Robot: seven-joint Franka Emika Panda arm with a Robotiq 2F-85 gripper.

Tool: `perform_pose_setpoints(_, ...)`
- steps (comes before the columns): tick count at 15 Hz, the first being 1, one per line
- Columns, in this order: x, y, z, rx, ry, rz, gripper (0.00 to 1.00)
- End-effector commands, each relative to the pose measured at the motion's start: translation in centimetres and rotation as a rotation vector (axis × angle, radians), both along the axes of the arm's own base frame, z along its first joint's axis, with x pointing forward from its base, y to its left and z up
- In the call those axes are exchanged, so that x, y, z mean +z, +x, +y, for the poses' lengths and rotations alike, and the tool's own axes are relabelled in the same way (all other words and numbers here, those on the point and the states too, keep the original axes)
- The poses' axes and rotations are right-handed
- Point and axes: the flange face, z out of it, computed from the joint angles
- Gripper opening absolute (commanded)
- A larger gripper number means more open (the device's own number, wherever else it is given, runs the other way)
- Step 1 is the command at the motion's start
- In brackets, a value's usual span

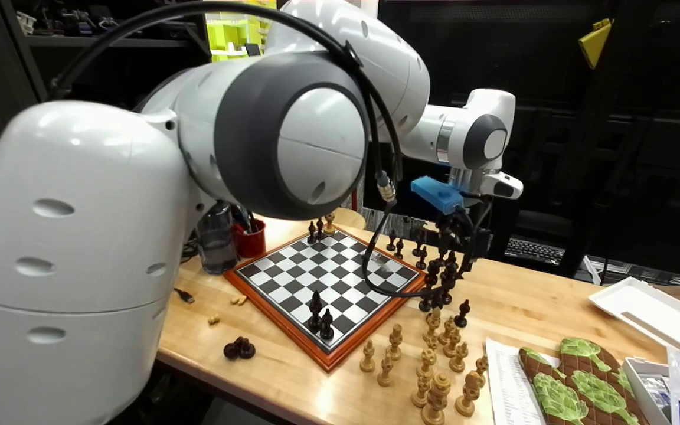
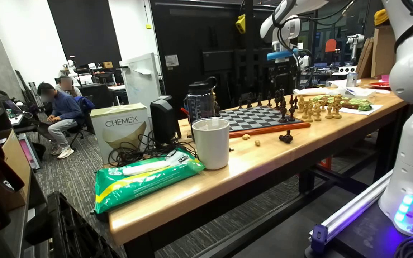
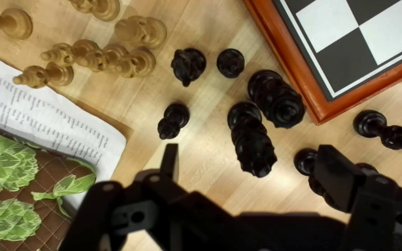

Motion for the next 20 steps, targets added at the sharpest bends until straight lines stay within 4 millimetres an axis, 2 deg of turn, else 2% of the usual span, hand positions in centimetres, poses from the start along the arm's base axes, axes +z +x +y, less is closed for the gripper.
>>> perform_pose_setpoints(1,-0.01,-0.41,0.10,0.016,0.031,-0.019,0.74)
perform_pose_setpoints(2,-0.11,-0.39,0.09,0.019,0.034,-0.018,0.71)
perform_pose_setpoints(4,-0.21,-0.31,0.07,0.021,0.036,-0.017,0.58)
perform_pose_setpoints(7,-0.20,-0.21,0.12,0.023,0.033,-0.014,0.32)
perform_pose_setpoints(11,-0.12,-0.21,0.19,0.027,0.030,-0.016,0.03)
perform_pose_setpoints(12,-0.15,-0.21,0.20,0.028,0.028,-0.016,0.00)
perform_pose_setpoints(20,-0.34,-0.13,0.40,0.032,0.027,-0.011,0.00)
